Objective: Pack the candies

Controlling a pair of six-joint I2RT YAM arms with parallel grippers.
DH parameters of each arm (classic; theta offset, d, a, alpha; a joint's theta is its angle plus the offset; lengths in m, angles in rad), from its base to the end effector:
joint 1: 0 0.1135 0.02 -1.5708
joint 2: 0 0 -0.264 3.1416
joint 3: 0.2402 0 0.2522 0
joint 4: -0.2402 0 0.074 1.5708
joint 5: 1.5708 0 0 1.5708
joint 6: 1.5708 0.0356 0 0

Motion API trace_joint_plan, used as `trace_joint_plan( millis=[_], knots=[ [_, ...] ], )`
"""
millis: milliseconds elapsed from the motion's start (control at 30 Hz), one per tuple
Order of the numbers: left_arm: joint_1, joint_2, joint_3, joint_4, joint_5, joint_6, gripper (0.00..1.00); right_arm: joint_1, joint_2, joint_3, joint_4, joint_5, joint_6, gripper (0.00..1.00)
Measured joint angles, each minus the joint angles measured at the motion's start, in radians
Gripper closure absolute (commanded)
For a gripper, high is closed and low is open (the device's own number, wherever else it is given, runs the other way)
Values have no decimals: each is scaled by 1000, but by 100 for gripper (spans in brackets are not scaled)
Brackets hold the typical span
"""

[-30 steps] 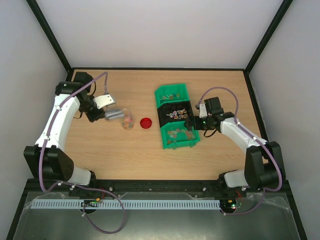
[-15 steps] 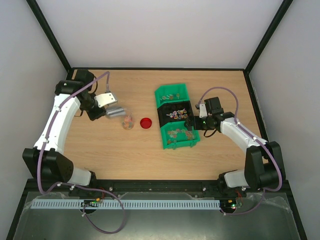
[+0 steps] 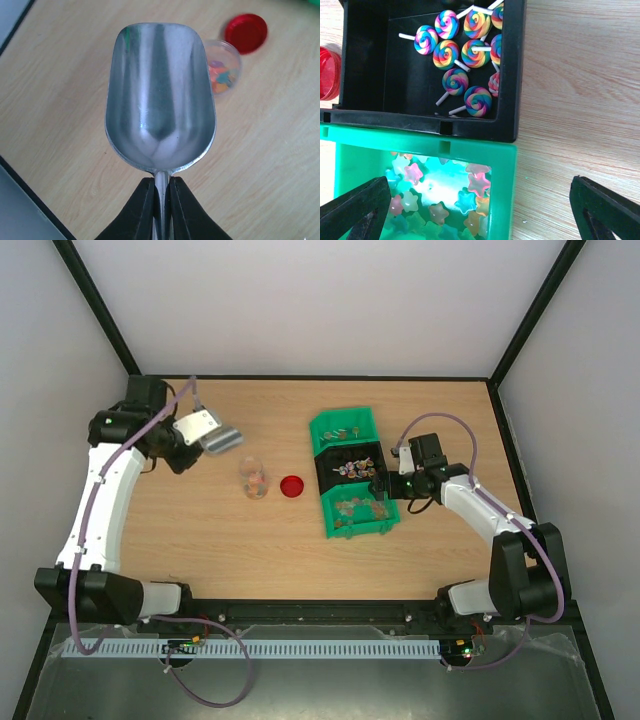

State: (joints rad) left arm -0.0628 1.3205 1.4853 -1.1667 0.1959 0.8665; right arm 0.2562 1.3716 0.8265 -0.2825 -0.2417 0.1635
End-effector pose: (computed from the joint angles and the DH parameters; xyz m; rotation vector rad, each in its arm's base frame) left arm 0.2442 -0.0223 0.3769 1.2051 2.2411 0.0608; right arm 0.2704 0.0796 0.2166 -0.2265 2.4123 0.4839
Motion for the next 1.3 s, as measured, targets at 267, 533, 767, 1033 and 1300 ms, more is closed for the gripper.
trace_joint_plan(
  millis=[267, 533, 767, 1033, 1300],
  knots=[
    [132, -11, -52, 179, 95, -227, 98, 0, 55, 22, -2, 80, -21, 2],
    [213, -17, -172, 308, 163, -375, 98, -17, 179, 127, -49, 173, -97, 6],
    [251, -29, -336, 414, 171, -459, 98, -109, 302, 252, -42, 238, -171, 7],
    [258, 55, -453, 572, 170, -534, 98, -232, 467, 397, -11, 257, -267, 7],
    [259, 202, -478, 715, 158, -551, 98, -292, 569, 542, -9, 265, -328, 7]
  ],
)
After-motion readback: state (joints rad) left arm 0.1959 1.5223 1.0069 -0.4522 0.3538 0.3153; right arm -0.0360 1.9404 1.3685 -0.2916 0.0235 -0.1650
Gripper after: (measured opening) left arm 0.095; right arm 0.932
